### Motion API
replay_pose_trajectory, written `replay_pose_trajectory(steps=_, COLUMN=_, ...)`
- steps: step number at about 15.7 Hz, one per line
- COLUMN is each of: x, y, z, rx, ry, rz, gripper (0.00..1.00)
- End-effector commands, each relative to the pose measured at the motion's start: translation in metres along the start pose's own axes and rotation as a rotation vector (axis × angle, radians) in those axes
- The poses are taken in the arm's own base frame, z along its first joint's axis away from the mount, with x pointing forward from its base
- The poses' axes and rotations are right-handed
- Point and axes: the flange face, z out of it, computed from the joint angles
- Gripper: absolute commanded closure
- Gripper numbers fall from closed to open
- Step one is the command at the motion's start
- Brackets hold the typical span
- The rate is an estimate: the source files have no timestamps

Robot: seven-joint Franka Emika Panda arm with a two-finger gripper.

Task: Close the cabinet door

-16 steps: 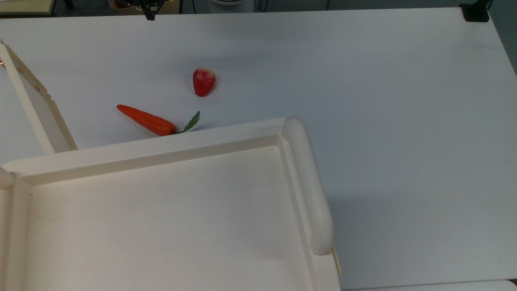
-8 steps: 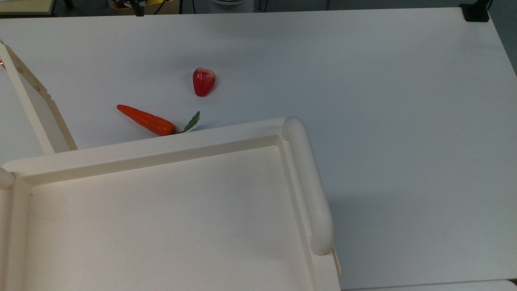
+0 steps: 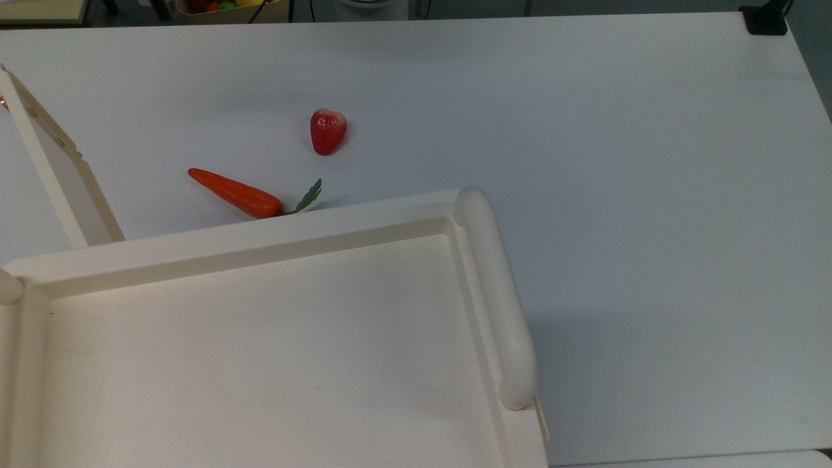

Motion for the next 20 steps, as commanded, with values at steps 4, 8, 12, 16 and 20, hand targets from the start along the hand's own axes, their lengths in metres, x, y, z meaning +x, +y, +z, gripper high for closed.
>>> replay_pose_trajectory(steps=4, x=-0.010, y=0.045, z=-0.011, rx=-0.121, ry=0.150, rz=-0.116, gripper=1.00)
replay_pose_trajectory(steps=8, x=0.009, y=0.079, z=0.002, rx=-0.206, ry=0.331, rz=-0.147, gripper=1.00)
replay_pose_trajectory(steps=12, x=0.009, y=0.106, z=0.009, rx=-0.274, ry=0.443, rz=-0.197, gripper=1.00)
replay_pose_trajectory(steps=16, x=0.014, y=0.122, z=0.018, rx=-0.370, ry=0.494, rz=-0.228, gripper=1.00)
replay_pose_trajectory(steps=20, x=0.024, y=0.131, z=0.033, rx=-0.421, ry=0.517, rz=-0.203, gripper=1.00)
